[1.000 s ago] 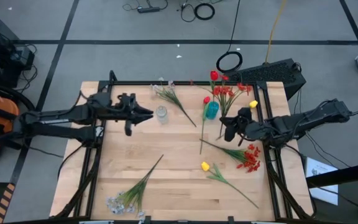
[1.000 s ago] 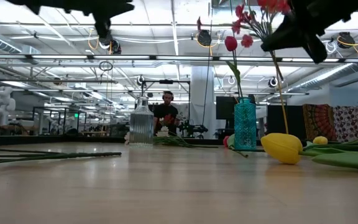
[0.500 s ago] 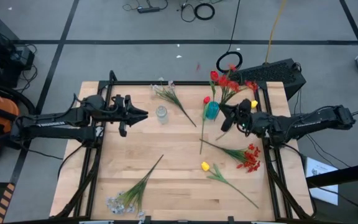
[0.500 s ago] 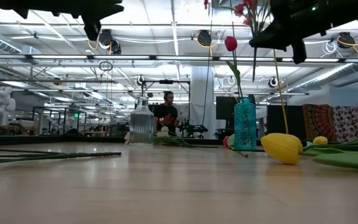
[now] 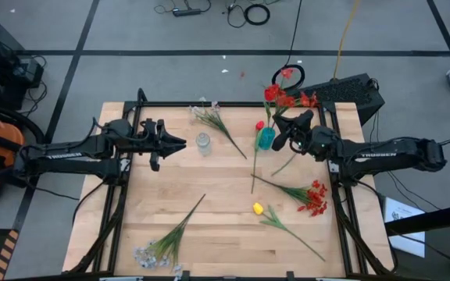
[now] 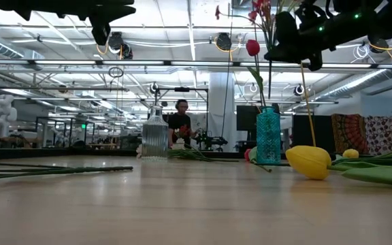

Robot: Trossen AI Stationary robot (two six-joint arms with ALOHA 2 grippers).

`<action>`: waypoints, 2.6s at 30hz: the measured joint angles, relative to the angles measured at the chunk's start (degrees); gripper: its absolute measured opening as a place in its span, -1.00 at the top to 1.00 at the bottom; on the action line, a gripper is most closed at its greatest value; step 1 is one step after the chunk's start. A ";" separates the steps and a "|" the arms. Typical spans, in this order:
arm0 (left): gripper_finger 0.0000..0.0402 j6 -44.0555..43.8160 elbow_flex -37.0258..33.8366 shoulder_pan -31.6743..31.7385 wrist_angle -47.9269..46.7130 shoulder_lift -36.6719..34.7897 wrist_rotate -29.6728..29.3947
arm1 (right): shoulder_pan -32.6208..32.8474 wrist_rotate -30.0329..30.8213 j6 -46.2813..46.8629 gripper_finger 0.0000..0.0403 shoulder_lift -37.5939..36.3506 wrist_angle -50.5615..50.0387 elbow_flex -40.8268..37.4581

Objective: Sort flowers into vase by color
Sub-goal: Put the left red flowers into the blue crystal vase, then put the bottom white flowers into the transparent crystal vase

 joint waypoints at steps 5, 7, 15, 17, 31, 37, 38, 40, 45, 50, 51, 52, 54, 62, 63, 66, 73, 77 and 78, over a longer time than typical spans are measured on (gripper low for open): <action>0.60 -0.35 0.00 0.00 0.00 0.00 -0.01 | -1.80 -1.93 -1.40 0.99 0.86 0.10 0.00; 0.60 -0.35 0.00 0.00 0.02 0.00 -0.08 | -2.68 -3.00 -1.27 0.99 2.00 0.32 0.02; 0.60 -0.68 0.00 0.00 0.02 0.00 -0.35 | -4.00 -5.59 -2.05 0.99 6.71 -0.61 -0.04; 0.60 -0.68 0.00 0.00 0.02 0.00 -0.35 | -4.02 -5.59 -2.08 0.99 6.97 0.27 0.03; 0.60 -0.68 0.00 0.00 0.04 0.00 -0.34 | -4.06 -5.37 -0.25 0.83 10.50 -3.11 0.02; 0.60 -0.72 0.00 0.00 0.04 0.00 -0.34 | -4.02 -5.54 2.14 0.62 7.48 -6.31 0.02; 0.60 -0.73 0.00 0.00 0.06 0.00 -0.34 | -4.02 -5.60 2.22 0.59 6.82 -7.01 0.02; 0.60 -0.73 0.00 -0.01 0.04 0.00 -0.33 | -4.02 -5.81 2.27 0.53 5.28 -8.75 0.02; 0.60 -0.71 0.00 0.00 0.04 0.00 -0.46 | -4.02 -8.01 3.13 0.39 1.87 -15.21 0.04; 0.60 -0.70 0.00 0.00 0.02 0.00 -1.04 | -3.84 -11.56 4.16 0.33 -1.96 -20.23 0.07; 0.60 -0.70 0.00 -0.02 0.02 0.00 -1.24 | -3.85 -11.58 5.28 0.32 -2.84 -21.28 0.07; 0.60 -0.70 0.00 -0.01 0.00 0.00 -1.52 | -3.87 -11.58 6.66 0.32 -3.72 -22.53 0.07; 0.60 -0.69 0.00 0.00 0.00 0.00 -2.18 | -3.87 -11.68 9.24 0.32 -5.54 -25.48 0.09; 0.60 -0.69 -0.02 0.00 -0.71 0.02 -7.21 | -3.80 -13.33 18.72 0.40 -9.86 -51.41 7.95; 0.60 -0.69 -0.02 0.00 -0.86 0.02 -7.63 | -3.80 -13.35 20.00 0.43 -9.78 -55.17 9.84; 0.60 -0.69 -0.02 -0.01 -2.00 0.02 -8.55 | -3.80 -13.33 23.16 0.56 -9.19 -64.13 15.03; 0.60 -6.13 -0.04 -1.77 -2.16 2.57 -14.49 | -3.79 -13.33 29.68 0.94 -8.33 -74.51 21.25; 0.60 -6.75 0.39 -5.25 -3.02 6.08 -18.12 | -3.78 -13.45 31.57 0.96 -8.31 -75.80 21.40; 0.60 -6.74 1.12 -6.22 -4.12 7.15 -19.17 | -3.80 -13.60 31.75 0.95 -8.31 -76.15 21.40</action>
